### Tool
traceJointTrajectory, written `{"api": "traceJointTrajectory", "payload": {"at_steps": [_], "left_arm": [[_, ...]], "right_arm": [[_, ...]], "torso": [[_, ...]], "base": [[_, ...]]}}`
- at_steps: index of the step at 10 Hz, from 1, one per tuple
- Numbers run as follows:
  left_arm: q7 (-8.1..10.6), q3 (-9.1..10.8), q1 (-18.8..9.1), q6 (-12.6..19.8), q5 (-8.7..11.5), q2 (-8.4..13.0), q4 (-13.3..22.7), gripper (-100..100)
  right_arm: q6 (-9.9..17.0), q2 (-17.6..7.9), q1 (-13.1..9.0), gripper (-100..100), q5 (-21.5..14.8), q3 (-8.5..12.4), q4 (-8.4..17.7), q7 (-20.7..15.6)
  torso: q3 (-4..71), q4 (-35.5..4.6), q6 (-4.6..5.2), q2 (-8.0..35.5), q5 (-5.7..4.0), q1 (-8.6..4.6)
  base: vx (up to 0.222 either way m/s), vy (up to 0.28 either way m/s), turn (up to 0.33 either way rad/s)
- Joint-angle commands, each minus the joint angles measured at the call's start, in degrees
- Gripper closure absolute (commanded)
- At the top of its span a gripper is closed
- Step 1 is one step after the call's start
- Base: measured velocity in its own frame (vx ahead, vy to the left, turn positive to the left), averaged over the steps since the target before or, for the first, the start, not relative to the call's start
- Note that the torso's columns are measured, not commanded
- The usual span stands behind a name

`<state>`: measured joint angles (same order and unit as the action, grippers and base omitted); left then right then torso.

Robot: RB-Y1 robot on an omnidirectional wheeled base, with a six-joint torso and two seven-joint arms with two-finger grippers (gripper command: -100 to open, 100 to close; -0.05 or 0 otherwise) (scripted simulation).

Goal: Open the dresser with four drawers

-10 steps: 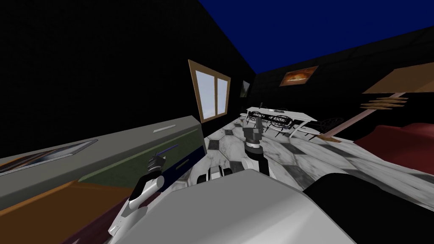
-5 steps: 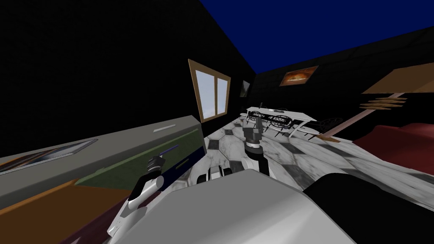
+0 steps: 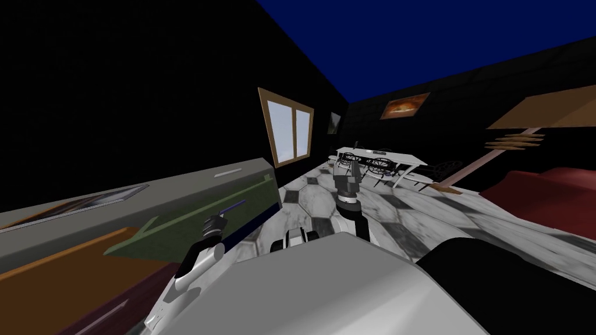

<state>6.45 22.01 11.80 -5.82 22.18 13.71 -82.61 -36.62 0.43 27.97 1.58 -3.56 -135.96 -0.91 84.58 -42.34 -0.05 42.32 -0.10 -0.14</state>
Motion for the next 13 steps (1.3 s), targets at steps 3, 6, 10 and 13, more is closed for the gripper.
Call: {"api": "traceJointTrajectory", "payload": {"at_steps": [3,6,10,13], "left_arm": [[0.0,-0.32,0.8,0.0,0.1,-0.1,-0.9,100],[0.53,0.99,2.0,4.3,1.6,1.6,-4.9,-100],[1.23,2.75,3.3,9.4,3.4,3.8,-9.9,-100],[1.34,2.81,3.6,10.1,3.7,4.3,-9.8,-100]], "right_arm": [[0.0,0.0,0.0,0,0.0,0.0,0.0,0.0],[0.0,0.0,0.0,0,0.0,0.0,0.0,0.0],[0.0,0.0,0.0,0,0.0,0.0,0.0,0.0],[0.0,0.0,0.0,0,0.0,0.0,0.0,0.0]], "torso": [[-0.1,-0.1,-0.03,0.1,-0.01,0.06],[0.1,0.1,0.05,-0.3,0.09,0.17],[-0.1,0.0,0.07,0.0,0.01,0.04],[-0.1,-0.2,0.08,0.3,-0.27,-0.22]], "base": [[-0.128,-0.085,0.013],[0.004,-0.036,0.008],[0.014,-0.041,0.009],[0.007,-0.018,0.002]]}}
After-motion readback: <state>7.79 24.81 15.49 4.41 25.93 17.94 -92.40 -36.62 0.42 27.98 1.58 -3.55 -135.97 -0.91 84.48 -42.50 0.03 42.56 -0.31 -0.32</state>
